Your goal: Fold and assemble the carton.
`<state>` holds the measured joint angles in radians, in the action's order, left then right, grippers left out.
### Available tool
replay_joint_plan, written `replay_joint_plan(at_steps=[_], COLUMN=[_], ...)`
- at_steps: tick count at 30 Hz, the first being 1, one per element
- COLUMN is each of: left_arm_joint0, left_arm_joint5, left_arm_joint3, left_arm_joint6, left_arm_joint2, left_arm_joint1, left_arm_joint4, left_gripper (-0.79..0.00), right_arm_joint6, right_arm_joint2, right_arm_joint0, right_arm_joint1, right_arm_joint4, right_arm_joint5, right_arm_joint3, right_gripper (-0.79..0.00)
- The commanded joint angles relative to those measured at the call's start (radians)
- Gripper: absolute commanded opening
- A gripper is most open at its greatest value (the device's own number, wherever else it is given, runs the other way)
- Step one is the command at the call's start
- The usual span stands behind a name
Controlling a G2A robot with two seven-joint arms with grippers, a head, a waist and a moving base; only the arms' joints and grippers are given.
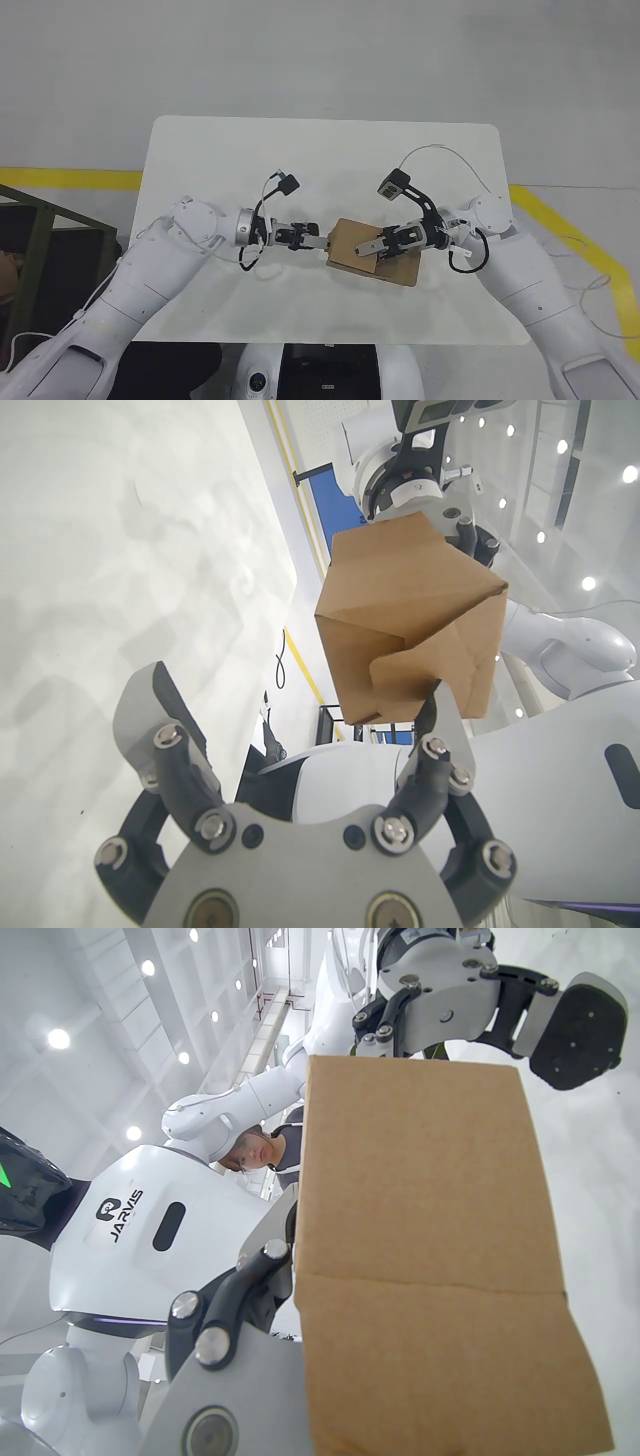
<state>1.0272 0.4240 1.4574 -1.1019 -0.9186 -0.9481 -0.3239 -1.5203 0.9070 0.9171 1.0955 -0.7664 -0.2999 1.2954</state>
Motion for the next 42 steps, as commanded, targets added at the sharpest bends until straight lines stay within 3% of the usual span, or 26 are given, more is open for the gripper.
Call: replay_joint_plan(at_steps=[1,42], left_arm_joint0=[0.005,-0.06], left_arm_joint5=[0.003,0.018], left_arm_joint3=[-0.003,-0.046], left_arm_joint6=[0.001,-0.016], left_arm_joint2=[-0.003,0.053], left_arm_joint1=[0.0,-0.049], left_arm_joint4=[0.002,0.017], left_gripper=[0.0,0.0], right_arm_joint6=[-0.001,-0.016], right_arm_joint2=[0.0,0.001], right_arm_joint0=[0.0,-0.005], right_arm_joint1=[0.001,0.016], right_arm_joint4=[-0.001,0.008], right_arm_joint5=[0.001,0.016], right_arm_joint3=[0.001,0.006], right_gripper=[-0.785,-0.785])
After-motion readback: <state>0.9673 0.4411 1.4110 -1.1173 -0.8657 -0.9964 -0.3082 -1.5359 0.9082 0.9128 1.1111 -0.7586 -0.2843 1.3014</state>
